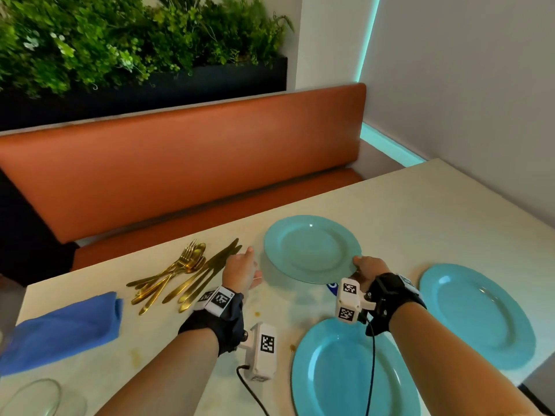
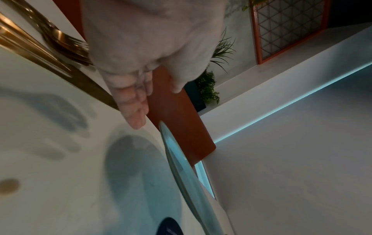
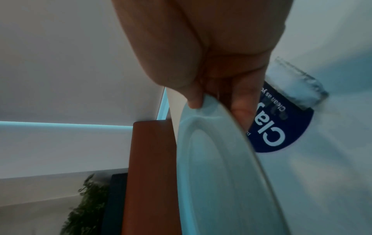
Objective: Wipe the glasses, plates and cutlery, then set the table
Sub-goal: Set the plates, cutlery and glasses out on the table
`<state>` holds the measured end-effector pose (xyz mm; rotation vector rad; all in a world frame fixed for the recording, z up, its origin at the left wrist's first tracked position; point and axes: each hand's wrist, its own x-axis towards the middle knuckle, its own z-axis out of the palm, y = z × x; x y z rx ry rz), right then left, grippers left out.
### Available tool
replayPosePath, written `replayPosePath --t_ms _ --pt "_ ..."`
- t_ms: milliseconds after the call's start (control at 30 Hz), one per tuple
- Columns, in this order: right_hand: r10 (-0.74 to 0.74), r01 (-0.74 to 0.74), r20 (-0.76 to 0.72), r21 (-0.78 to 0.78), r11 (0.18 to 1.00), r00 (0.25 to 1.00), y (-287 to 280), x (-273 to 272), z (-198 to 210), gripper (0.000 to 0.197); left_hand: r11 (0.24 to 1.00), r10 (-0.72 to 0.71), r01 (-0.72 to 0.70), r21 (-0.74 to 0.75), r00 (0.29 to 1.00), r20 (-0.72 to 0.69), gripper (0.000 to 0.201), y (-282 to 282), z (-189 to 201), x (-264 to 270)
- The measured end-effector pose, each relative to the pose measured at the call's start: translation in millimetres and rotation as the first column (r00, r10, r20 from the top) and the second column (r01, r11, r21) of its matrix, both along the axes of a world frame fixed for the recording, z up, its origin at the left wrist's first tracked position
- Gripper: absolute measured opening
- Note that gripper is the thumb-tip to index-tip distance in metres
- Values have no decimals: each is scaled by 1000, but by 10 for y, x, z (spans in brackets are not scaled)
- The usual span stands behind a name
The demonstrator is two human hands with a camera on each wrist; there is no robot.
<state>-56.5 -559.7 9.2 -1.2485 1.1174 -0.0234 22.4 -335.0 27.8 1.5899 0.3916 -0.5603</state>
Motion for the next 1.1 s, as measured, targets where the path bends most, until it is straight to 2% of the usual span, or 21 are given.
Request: replayPosePath --t_ms 100,233,400,500,567,633,667,767,933,1033,1100 --pt "-8 8 8 20 1000 1000 -157 157 -123 21 998 19 -19 55 1000 -13 32 53 -121 166" --pt "-44 43 14 62 997 999 -245 323 -204 42 996 10 -9 90 1000 -10 30 85 -253 307" --pt "-84 84 -9 71 994 996 -287 466 -354 43 995 7 -6 101 1000 -13 26 50 -362 401" --pt "-199 201 -28 99 975 980 -294 562 -438 39 995 0 2 99 1000 -13 19 18 -419 422" --pt "-289 285 -7 193 939 957 -334 587 -480 33 995 1 1 104 1000 -14 12 3 -428 424" --pt "-230 216 47 212 953 972 -329 608 -518 36 994 3 -1 106 1000 -14 9 -7 -443 432" --pt "-197 189 46 133 973 979 -353 620 -565 40 995 7 -5 102 1000 -13 10 -13 -443 430" --pt "-183 183 -6 67 981 983 -377 666 -615 45 993 4 -4 117 1000 -1 10 -21 -466 441" --pt "-77 75 -40 -61 995 996 -400 723 -597 48 986 -8 4 166 1000 29 10 14 -513 430" --pt "40 -66 -134 -194 979 990 -344 783 -501 50 967 -60 48 249 997 40 26 87 -581 424" --pt "149 -217 -243 -282 934 958 -281 801 -411 51 938 -113 90 335 992 52 24 178 -635 417"
